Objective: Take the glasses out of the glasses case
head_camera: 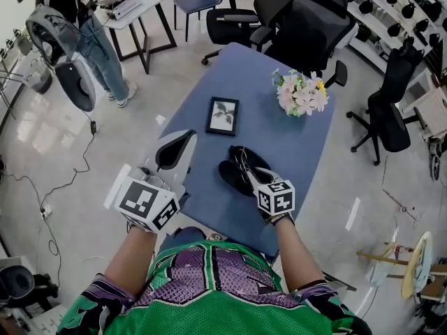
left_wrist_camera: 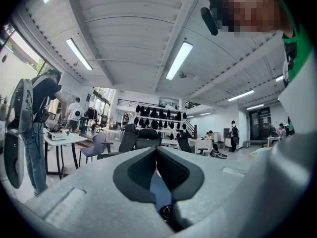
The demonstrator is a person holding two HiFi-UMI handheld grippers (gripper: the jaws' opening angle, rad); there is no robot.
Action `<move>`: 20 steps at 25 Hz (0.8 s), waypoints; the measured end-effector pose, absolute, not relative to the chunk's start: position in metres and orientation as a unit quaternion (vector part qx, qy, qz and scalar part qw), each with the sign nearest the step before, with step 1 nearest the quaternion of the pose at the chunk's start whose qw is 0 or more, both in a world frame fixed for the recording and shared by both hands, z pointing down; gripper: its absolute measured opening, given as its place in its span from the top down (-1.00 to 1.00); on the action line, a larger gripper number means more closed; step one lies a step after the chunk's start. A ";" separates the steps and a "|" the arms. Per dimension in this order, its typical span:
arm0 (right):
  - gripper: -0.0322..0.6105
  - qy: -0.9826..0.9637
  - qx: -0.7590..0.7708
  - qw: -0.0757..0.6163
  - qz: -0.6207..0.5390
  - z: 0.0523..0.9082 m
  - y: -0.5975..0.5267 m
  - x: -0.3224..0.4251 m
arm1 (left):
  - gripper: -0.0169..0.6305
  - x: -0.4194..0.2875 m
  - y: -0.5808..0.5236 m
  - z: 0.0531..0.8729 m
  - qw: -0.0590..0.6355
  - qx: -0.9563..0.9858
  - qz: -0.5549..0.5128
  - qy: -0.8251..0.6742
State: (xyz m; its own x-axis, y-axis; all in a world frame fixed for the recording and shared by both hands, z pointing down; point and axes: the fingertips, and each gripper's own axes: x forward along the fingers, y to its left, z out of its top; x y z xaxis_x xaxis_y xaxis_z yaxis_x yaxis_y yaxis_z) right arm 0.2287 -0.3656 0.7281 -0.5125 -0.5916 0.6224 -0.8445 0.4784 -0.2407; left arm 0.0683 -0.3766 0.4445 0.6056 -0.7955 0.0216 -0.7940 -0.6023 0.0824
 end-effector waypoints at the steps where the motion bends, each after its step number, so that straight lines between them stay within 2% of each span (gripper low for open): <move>1: 0.70 -0.826 0.432 0.238 0.271 0.730 -0.366 0.228 | 0.90 0.068 -0.377 0.444 0.042 0.894 -0.008 -0.445; 15: 0.71 -0.820 0.425 0.265 0.278 0.746 -0.370 0.224 | 0.90 0.053 -0.384 0.441 0.037 0.888 -0.012 -0.458; 20: 0.79 -0.816 0.427 0.277 0.274 0.749 -0.369 0.224 | 0.90 0.046 -0.383 0.439 0.038 0.885 -0.016 -0.463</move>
